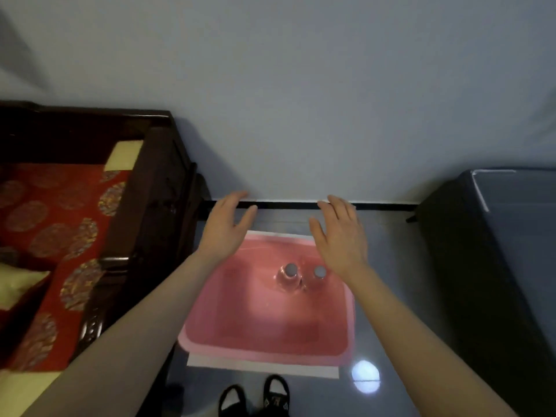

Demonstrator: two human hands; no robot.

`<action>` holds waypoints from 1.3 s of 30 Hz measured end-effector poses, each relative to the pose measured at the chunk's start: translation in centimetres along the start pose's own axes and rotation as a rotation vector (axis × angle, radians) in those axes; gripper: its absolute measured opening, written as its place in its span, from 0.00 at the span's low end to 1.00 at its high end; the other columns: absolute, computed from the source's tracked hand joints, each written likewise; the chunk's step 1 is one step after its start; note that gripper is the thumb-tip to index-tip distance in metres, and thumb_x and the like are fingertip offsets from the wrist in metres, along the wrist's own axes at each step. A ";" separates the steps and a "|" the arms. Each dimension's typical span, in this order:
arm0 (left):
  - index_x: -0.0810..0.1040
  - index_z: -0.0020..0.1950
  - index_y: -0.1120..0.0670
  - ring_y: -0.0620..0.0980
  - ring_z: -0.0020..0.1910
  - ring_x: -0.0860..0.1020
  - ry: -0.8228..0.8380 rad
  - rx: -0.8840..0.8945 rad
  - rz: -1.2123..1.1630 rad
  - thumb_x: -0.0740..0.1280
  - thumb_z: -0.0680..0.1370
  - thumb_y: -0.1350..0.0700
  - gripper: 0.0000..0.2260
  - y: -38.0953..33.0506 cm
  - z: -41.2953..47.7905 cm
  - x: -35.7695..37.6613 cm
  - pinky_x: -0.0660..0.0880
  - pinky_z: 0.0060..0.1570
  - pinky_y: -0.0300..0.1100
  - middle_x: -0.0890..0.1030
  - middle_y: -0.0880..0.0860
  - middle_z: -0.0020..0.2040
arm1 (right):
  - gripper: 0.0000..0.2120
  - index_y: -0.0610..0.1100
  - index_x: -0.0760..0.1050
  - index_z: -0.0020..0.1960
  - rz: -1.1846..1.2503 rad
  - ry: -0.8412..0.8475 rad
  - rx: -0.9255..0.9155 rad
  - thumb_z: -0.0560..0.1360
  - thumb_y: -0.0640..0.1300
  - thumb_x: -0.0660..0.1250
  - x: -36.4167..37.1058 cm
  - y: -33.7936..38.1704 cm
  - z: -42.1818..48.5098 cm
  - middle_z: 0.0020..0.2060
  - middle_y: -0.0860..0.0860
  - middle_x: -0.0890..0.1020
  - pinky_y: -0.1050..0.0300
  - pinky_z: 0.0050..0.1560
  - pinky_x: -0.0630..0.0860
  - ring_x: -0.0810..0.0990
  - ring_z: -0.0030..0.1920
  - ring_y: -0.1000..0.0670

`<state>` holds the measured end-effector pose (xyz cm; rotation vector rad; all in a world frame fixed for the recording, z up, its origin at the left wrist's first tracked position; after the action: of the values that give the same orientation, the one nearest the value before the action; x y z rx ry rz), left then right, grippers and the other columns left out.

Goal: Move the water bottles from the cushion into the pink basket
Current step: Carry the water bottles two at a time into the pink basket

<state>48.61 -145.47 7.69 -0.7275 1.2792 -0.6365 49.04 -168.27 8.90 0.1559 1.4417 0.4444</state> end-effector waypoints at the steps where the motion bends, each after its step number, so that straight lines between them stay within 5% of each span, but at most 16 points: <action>1: 0.75 0.65 0.57 0.50 0.62 0.75 -0.049 -0.060 -0.055 0.66 0.78 0.54 0.16 0.2 -0.6 -2.6 0.66 0.62 0.38 0.79 0.53 0.62 | 0.21 0.39 0.71 0.69 0.018 -0.007 -0.035 0.80 0.49 0.60 -0.7 1.4 0.2 0.70 0.42 0.71 0.47 0.72 0.61 0.64 0.72 0.41; 10: 0.79 0.57 0.45 0.46 0.58 0.79 -0.501 -0.497 -0.556 0.66 0.77 0.50 0.09 6.5 -18.1 -26.1 0.73 0.60 0.46 0.83 0.48 0.56 | 0.22 0.41 0.72 0.68 0.126 0.171 -0.465 0.77 0.47 0.65 -0.7 21.3 -3.9 0.71 0.42 0.70 0.47 0.69 0.65 0.66 0.71 0.41; 14: 0.78 0.59 0.43 0.46 0.57 0.79 -0.645 -0.569 -0.515 0.67 0.77 0.48 0.11 8.9 -27.6 -33.3 0.73 0.60 0.47 0.81 0.46 0.57 | 0.24 0.45 0.69 0.71 0.134 0.237 -0.617 0.78 0.52 0.62 1.1 31.1 -7.5 0.73 0.47 0.67 0.49 0.69 0.64 0.62 0.73 0.46; 19: 0.77 0.61 0.48 0.43 0.53 0.80 -0.827 -0.633 -0.388 0.67 0.78 0.54 0.12 12.0 -42.8 -44.0 0.72 0.48 0.38 0.82 0.48 0.55 | 0.24 0.47 0.67 0.71 0.205 0.361 -0.789 0.77 0.53 0.63 4.9 46.1 -15.5 0.72 0.49 0.67 0.49 0.67 0.67 0.62 0.72 0.48; 22: 0.77 0.61 0.55 0.50 0.55 0.78 -0.906 -0.650 -0.371 0.66 0.78 0.61 0.12 14.0 -51.6 -50.0 0.71 0.50 0.41 0.82 0.53 0.55 | 0.20 0.50 0.70 0.67 0.445 0.544 -0.684 0.77 0.52 0.65 7.4 54.7 -20.9 0.65 0.52 0.71 0.55 0.60 0.68 0.69 0.65 0.52; 27: 0.77 0.61 0.58 0.48 0.51 0.79 -1.103 -0.696 -0.410 0.66 0.77 0.64 0.12 17.3 -62.4 -58.1 0.72 0.50 0.38 0.82 0.54 0.53 | 0.08 0.52 0.77 0.55 0.793 0.940 -0.290 0.77 0.49 0.66 12.8 65.8 -29.1 0.58 0.52 0.77 0.55 0.52 0.74 0.76 0.58 0.52; 39: 0.77 0.59 0.55 0.50 0.54 0.80 -1.178 -0.744 -0.483 0.66 0.77 0.63 0.12 33.3 -67.9 -74.9 0.73 0.50 0.41 0.83 0.53 0.53 | 0.07 0.54 0.79 0.52 0.835 0.937 -0.269 0.75 0.47 0.68 24.3 86.8 -31.9 0.48 0.55 0.83 0.61 0.35 0.73 0.82 0.45 0.58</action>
<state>-30.88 -75.48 18.66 -1.7198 0.1725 0.0116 2.06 -85.13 14.01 0.3638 2.1731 1.5351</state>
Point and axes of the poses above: each hand's wrist, its own z-axis towards the middle knuckle, its own x-axis out of the palm, y = z × x, the point moved 6 cm from there along z, towards the middle knuckle
